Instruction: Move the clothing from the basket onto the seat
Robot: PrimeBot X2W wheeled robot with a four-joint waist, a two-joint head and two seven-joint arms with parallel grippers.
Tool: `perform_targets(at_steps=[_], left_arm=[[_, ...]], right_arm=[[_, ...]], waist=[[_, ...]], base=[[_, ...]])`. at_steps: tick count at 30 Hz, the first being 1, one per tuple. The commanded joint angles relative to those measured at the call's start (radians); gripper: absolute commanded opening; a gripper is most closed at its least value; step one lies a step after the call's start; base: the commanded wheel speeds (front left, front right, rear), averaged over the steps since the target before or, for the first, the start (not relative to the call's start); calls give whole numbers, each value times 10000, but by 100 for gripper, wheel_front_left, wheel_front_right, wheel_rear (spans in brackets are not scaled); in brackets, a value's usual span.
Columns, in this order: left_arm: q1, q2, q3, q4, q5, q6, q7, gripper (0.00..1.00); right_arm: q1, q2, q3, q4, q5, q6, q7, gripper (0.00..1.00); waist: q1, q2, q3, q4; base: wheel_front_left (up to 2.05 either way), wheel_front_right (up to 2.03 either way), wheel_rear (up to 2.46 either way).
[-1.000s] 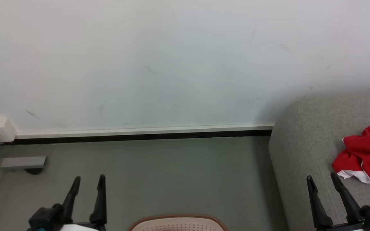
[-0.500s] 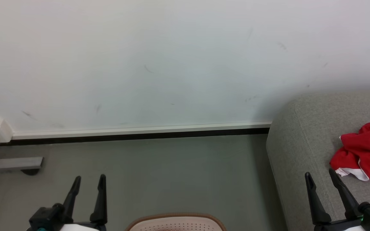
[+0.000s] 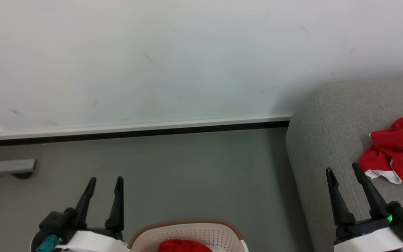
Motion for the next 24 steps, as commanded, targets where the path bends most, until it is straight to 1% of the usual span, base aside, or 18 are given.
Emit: perform_targets(at_steps=[1, 14, 24], left_arm=[[-215, 136, -43, -12, 20, 19, -8, 100], [-1635, 615, -903, 274, -532, 18, -6, 100], [-2572, 963, -1420, 570, -751, 18, -8, 100]], right_arm=[[-266, -74, 18, -92, 36, -22, 5, 100], [-1884, 44, -48, -434, -282, -22, 7, 100], [-2685, 298, -308, -849, -652, -22, 7, 100]], waist=[[0, 0, 397, -49], [0, 0, 2481, -147], [0, 0, 3861, -205]], base=[[0, 0, 0], [0, 0, 0], [0, 0, 0]])
